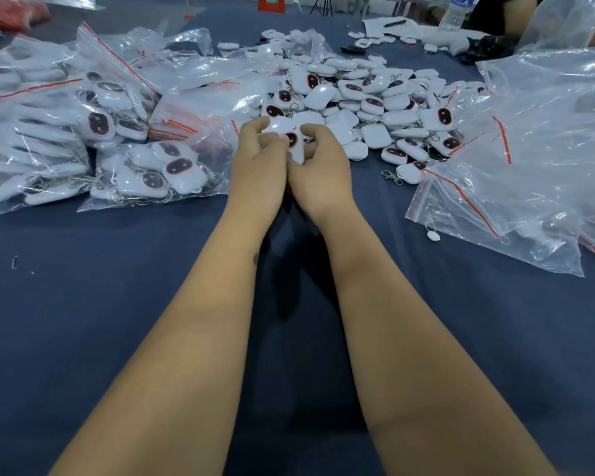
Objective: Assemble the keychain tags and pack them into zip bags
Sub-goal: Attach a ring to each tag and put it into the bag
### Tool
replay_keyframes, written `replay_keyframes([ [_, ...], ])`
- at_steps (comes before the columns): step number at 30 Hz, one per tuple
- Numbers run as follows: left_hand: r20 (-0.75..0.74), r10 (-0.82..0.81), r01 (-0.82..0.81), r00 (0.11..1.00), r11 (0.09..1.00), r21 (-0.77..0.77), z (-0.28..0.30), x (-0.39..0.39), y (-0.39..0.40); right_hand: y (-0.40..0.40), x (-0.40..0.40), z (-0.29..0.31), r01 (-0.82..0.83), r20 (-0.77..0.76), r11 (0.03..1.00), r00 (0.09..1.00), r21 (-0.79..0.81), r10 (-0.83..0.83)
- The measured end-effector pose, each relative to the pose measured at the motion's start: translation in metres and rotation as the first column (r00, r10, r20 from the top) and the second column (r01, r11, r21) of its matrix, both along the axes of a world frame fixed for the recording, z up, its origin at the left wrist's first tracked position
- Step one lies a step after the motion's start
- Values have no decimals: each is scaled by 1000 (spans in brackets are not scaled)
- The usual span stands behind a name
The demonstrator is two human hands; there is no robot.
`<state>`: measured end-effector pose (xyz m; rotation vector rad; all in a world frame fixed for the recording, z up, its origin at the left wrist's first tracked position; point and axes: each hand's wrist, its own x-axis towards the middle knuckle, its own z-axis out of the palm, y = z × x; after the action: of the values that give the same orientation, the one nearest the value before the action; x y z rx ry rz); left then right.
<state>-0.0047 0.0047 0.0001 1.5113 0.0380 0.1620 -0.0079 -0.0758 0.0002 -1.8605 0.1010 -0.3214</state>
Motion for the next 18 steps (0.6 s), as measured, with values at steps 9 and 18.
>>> replay_keyframes([
  [9, -47, -34, 22, 998, 972, -235, 1, 4, 3, -2, 2, 4, -126, 14, 910, 991, 396, 131],
  [18, -60, -132, 102, 989, 928, -357, 5, 1, 3, -2, 3, 4, -83, -24, 921, 995, 380, 100],
])
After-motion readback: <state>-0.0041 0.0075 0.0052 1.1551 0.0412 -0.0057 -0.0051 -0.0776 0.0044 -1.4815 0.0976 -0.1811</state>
